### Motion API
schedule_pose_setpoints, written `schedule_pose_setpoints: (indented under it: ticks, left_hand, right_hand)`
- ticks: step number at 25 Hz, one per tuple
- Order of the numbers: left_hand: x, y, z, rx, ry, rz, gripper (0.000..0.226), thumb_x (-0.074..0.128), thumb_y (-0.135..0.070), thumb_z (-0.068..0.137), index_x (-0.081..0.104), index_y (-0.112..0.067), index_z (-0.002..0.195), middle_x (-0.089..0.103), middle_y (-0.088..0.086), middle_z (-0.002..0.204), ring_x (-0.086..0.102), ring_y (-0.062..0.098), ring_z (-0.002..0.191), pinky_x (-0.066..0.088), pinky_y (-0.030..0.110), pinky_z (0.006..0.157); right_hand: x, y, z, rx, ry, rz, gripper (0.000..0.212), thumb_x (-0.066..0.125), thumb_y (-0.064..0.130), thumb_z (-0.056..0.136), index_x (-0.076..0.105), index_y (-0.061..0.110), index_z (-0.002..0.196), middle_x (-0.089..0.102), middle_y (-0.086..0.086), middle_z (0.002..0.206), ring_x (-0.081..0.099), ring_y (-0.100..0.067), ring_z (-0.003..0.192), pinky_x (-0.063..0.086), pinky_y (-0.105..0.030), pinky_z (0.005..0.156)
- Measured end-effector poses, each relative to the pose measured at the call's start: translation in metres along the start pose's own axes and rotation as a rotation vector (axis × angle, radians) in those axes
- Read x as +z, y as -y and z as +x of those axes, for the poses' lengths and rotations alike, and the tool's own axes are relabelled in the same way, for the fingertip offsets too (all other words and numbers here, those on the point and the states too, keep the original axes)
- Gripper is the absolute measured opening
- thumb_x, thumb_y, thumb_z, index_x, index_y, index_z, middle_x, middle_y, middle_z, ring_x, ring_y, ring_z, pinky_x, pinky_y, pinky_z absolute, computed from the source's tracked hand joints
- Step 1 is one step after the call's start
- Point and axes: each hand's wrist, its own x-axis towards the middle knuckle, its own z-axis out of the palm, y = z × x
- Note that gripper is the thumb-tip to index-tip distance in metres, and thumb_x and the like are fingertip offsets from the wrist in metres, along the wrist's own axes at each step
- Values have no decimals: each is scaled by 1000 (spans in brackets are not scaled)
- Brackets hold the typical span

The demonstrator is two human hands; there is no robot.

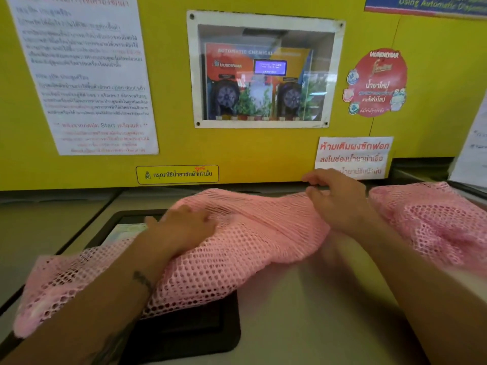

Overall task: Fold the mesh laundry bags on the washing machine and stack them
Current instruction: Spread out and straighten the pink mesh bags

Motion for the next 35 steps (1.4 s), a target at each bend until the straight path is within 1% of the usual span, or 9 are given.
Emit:
schedule_pose_setpoints:
  ticks: [8, 12, 15, 18, 21, 23, 27, 31, 35]
  left_hand:
    - [-29, 41, -5, -15, -811, -521, 22, 46, -19, 95, 64, -20, 109, 68, 10, 98, 57, 25, 73, 41, 31, 68]
    - [-32, 31, -11, 202, -551, -888, 30, 40, -5, 96, 59, -29, 96, 67, -4, 96, 51, 25, 56, 39, 30, 50]
    - [-30, 22, -12, 253, -516, -929, 23, 46, -7, 96, 58, -27, 95, 67, -4, 104, 49, 17, 54, 38, 26, 49]
    - [-25, 26, -11, 47, -375, -567, 35, 54, -37, 89, 54, -27, 122, 59, -2, 122, 59, 21, 98, 47, 33, 82]
    - [-14, 31, -14, 14, -166, -282, 41, 53, -53, 84, 57, -26, 115, 59, -2, 113, 59, 16, 98, 44, 32, 87]
    - [-12, 30, -13, 93, -243, -337, 10, 59, -38, 85, 57, -29, 90, 63, -7, 96, 59, 12, 82, 42, 27, 69]
    - [-27, 18, -15, 101, -578, -652, 9, 51, -18, 88, 59, -22, 92, 62, 1, 87, 53, 14, 64, 35, 27, 52]
    - [-44, 15, -20, 67, -921, -955, 15, 46, -19, 93, 55, -20, 106, 58, 1, 77, 51, 14, 59, 38, 29, 50]
    - [-40, 37, -16, -184, -628, -697, 49, 51, -13, 91, 35, -18, 136, 49, 17, 123, 56, 28, 93, 48, 40, 71]
  right_hand:
    - [5, -10, -3, 96, 276, -57, 47, 61, 25, 89, 52, 26, 135, 55, 3, 141, 51, -15, 123, 37, -27, 99]
    - [7, 1, -6, 11, 506, -51, 39, 56, 23, 94, 57, 27, 133, 61, 3, 129, 57, -14, 115, 37, -19, 85]
    - [4, -4, 0, -5, 263, 73, 20, 59, 23, 91, 69, 32, 106, 70, 3, 95, 63, -15, 87, 43, -23, 69]
    - [5, -8, -1, 24, 148, 44, 28, 63, 23, 89, 65, 29, 116, 64, -1, 114, 58, -19, 106, 45, -30, 87]
    - [8, -2, -7, 49, 497, -81, 48, 63, 35, 90, 53, 31, 136, 47, 1, 145, 42, -19, 132, 30, -36, 108]
    - [7, -6, -7, 104, 686, -235, 49, 59, 40, 90, 51, 31, 138, 46, 5, 148, 40, -17, 135, 26, -37, 111]
    - [-2, -19, 1, 238, 390, -646, 46, 50, 40, 80, 57, 31, 125, 56, 0, 134, 50, -26, 123, 30, -59, 110]
    - [3, 12, -5, -10, 95, -119, 43, 57, 22, 87, 56, 27, 130, 57, 1, 134, 49, -20, 123, 36, -45, 107]
    - [28, 38, -20, -139, 432, -11, 53, 64, 23, 79, 53, 34, 129, 50, 5, 137, 42, -15, 128, 33, -43, 110]
